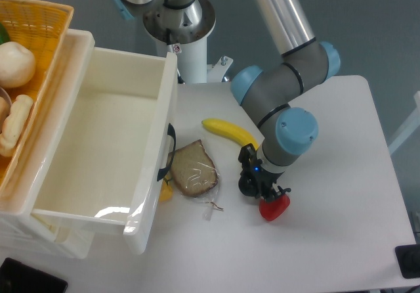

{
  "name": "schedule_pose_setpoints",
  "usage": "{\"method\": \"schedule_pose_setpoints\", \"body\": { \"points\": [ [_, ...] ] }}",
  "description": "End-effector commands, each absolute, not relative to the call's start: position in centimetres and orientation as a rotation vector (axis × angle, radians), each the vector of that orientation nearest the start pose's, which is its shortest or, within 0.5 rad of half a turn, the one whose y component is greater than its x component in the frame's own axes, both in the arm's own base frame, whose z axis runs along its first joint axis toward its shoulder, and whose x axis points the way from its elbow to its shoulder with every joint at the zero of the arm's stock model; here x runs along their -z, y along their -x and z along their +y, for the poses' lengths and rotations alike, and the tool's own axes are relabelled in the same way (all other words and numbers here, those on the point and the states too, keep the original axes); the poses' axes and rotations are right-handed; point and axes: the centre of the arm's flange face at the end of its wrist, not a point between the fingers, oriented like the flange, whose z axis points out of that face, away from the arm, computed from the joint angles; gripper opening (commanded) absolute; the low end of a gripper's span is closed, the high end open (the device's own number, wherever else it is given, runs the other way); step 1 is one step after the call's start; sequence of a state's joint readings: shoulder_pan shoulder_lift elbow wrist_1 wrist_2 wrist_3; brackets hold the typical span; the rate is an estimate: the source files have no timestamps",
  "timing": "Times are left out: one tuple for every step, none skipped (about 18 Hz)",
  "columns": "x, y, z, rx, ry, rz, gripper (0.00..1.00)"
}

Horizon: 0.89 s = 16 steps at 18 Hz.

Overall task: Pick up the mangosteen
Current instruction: 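Lift the held mangosteen up off the table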

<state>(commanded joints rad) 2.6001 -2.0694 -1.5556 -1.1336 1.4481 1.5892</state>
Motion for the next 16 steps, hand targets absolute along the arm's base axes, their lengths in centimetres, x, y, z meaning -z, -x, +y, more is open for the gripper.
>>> {"method": "schedule_pose_setpoints", "body": {
  "points": [
    [-25.9,48.2,45.6,0.097,2.916,0.828,0.53],
    [-26.7,48.2,45.6,0.079,2.914,0.828,0.53],
    [-27.3,48.4,45.3,0.066,2.916,0.806,0.53],
    [-28.0,48.5,45.1,0.05,2.928,0.758,0.51],
    [-28.7,48.8,45.1,0.029,2.938,0.716,0.44],
    [-29.7,49.1,45.3,0.003,2.939,0.696,0.39],
    [-30.4,49.2,45.2,-0.017,2.945,0.68,0.37],
    [-31.4,48.9,44.8,-0.031,2.972,0.675,0.36],
    [-32.4,48.6,44.1,-0.051,3.013,0.693,0.33],
    [-33.1,48.5,43.6,-0.068,3.042,0.698,0.34],
    [-33.5,48.6,43.3,-0.079,3.049,0.699,0.34],
    [-34.1,48.8,43.1,-0.098,3.047,0.689,0.34],
    [-34.5,49.0,43.0,-0.106,3.036,0.682,0.34],
    [-35.0,49.3,43.0,-0.12,3.032,0.669,0.34],
    [-35.5,49.6,42.9,-0.133,3.032,0.664,0.33],
    [-36.1,50.0,42.8,-0.152,3.031,0.659,0.33]
  ]
}}
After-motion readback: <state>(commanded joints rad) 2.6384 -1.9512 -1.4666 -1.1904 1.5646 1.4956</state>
